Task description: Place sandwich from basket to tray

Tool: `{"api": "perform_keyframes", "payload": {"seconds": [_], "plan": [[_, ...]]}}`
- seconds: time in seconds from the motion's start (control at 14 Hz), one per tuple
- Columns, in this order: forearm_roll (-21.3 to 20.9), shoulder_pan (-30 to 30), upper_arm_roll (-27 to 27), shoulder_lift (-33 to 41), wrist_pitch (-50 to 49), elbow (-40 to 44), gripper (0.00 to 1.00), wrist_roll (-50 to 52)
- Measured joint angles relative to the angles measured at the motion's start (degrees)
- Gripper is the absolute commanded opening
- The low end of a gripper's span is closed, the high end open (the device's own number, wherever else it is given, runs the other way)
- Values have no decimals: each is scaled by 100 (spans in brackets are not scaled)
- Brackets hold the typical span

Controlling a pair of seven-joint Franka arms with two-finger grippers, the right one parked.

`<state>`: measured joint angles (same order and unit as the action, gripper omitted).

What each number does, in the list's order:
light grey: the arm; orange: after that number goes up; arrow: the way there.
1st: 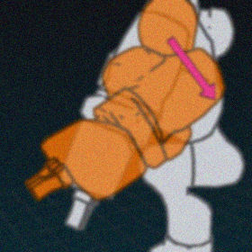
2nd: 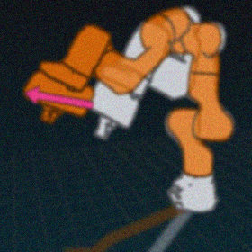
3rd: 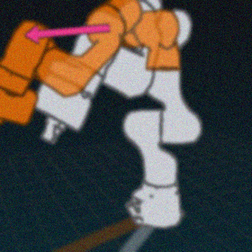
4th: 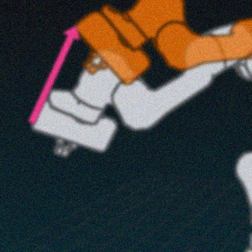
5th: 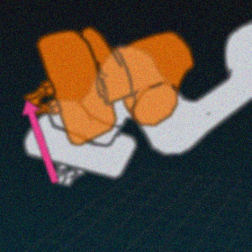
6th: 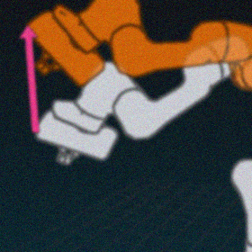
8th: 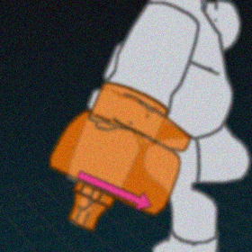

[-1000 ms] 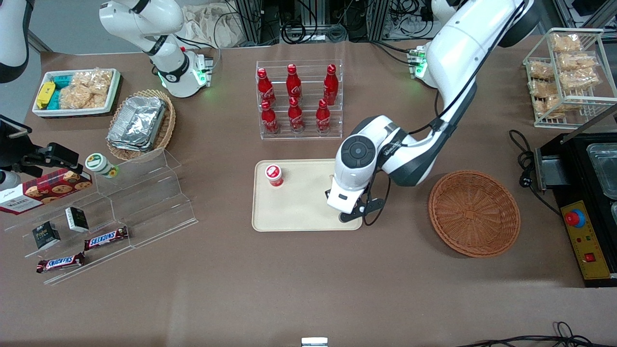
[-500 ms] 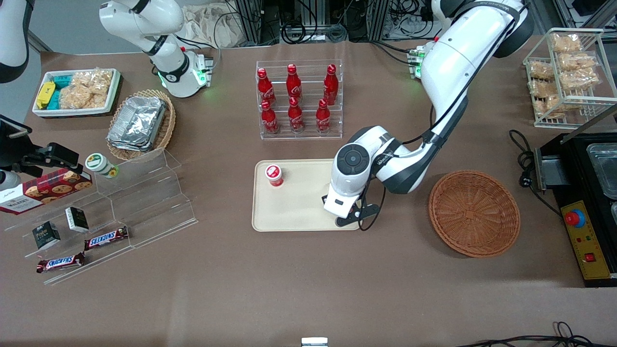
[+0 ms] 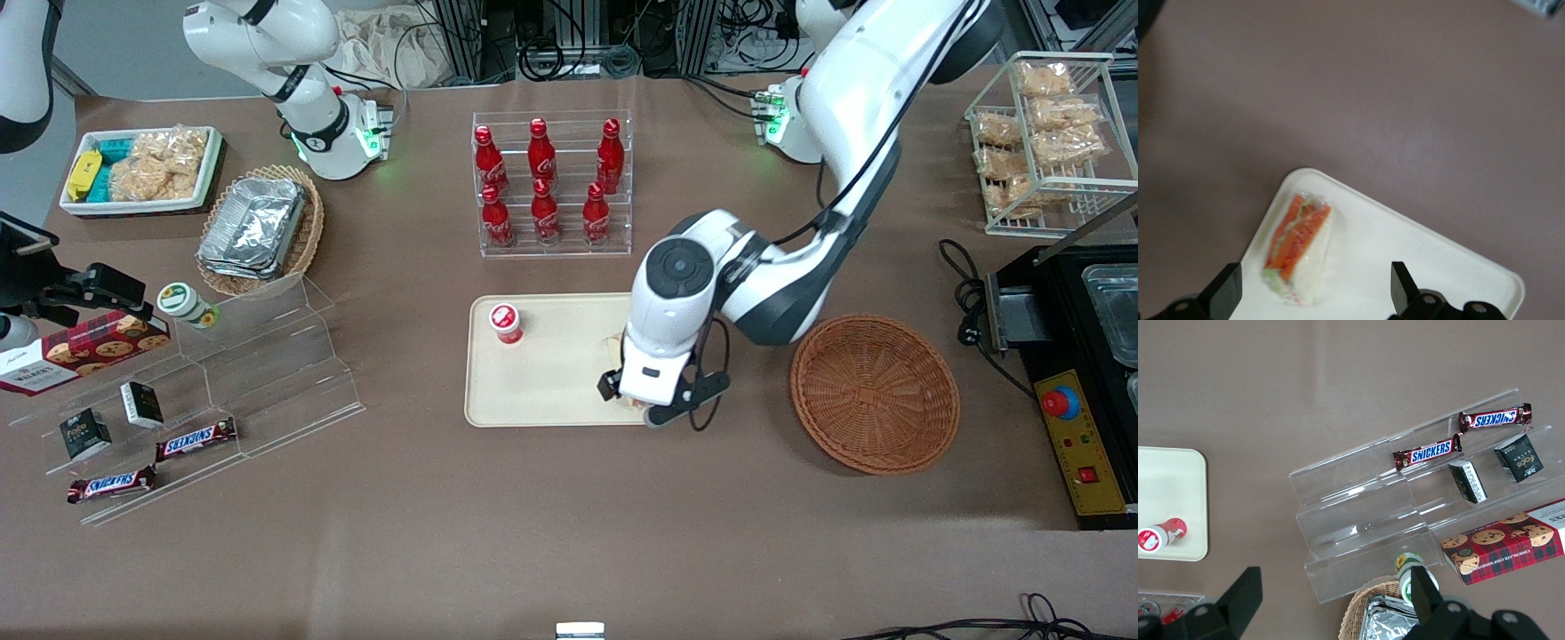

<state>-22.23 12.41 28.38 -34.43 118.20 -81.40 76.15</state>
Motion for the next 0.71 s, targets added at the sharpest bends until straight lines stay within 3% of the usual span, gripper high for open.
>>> {"api": "perform_keyframes", "payload": {"seconds": [0.43, 0.71], "plan": [[90, -511, -5, 1228, -926, -7, 100, 174], [629, -1064, -15, 1558, -1293, -11, 100, -741]]}}
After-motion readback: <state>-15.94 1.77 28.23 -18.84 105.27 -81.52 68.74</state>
